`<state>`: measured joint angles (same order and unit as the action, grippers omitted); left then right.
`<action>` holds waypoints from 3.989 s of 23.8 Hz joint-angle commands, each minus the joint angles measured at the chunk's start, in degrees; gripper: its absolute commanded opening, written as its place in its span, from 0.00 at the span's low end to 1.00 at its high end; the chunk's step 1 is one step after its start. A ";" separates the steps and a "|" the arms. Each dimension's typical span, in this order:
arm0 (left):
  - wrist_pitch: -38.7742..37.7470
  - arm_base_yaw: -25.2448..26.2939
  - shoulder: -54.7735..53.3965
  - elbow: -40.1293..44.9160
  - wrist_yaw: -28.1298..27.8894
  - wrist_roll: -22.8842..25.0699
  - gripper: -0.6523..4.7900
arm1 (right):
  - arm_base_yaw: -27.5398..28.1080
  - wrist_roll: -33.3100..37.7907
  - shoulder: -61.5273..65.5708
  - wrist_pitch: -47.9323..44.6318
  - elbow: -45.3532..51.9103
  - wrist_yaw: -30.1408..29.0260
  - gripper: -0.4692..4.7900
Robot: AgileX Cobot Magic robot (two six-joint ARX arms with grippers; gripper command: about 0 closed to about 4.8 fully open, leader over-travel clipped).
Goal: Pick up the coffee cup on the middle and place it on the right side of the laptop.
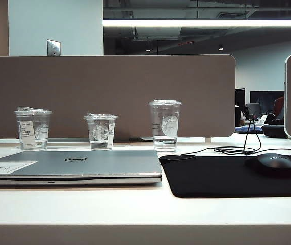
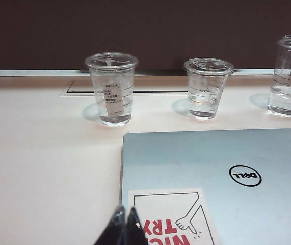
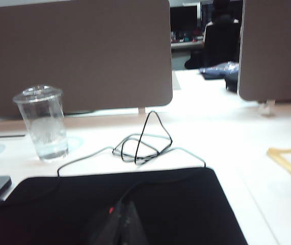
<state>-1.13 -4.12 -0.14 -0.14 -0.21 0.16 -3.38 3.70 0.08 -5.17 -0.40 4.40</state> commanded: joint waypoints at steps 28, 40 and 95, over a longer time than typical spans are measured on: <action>-6.54 0.02 -32.20 -39.19 1.57 0.15 0.11 | -0.17 -7.06 35.63 6.67 -42.53 -3.04 0.08; -0.09 -3.93 -57.94 -46.86 8.00 7.06 1.00 | -3.93 -6.93 60.00 13.94 -63.21 -18.12 0.08; 31.23 -8.81 -131.36 -88.43 7.93 1.60 0.84 | -5.79 -10.25 82.77 14.56 -72.48 -18.05 0.08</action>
<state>29.21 -12.86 -131.63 -88.33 7.90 1.63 -9.15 -6.37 83.05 10.44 -72.58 -13.65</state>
